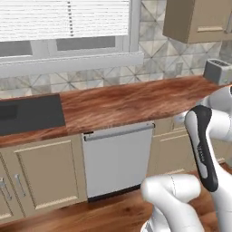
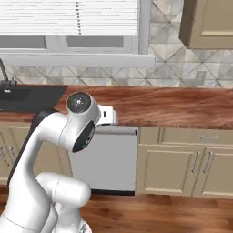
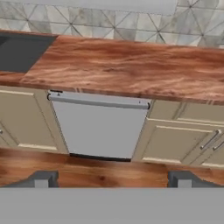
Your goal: Grab the spray bottle from the cabinet, then place it next to the cutting board for sanitizing. Then grab the dish brush from the countertop next to the sink and place it next to the cutting board.
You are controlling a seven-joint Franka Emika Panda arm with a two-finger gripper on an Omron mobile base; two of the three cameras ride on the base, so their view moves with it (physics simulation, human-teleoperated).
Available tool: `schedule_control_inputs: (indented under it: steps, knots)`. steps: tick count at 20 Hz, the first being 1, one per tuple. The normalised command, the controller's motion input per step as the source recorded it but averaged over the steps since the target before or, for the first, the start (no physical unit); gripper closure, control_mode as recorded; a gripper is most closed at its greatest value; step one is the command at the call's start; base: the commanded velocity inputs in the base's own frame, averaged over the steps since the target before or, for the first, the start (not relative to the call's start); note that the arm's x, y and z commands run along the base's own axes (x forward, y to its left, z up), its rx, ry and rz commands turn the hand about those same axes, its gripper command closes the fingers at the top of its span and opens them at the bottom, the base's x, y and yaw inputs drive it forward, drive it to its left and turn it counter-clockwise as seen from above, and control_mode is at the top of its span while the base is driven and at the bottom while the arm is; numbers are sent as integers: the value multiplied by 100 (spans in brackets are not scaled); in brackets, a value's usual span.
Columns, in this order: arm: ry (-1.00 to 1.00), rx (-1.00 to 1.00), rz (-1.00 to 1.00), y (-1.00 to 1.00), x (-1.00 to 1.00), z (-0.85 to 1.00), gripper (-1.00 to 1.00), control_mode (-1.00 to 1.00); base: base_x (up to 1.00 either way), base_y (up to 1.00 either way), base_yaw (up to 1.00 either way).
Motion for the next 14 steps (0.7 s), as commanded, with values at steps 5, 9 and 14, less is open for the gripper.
schedule_control_inputs:
  steps: [5,9,14]
  knots:
    - [0,0,0,0,0,0,-100,100,-8,100,33]
    - [0,0,0,0,0,0,-100,100,-7,100,25]
    - [0,0,0,0,0,0,-100,100,-14,100,31]
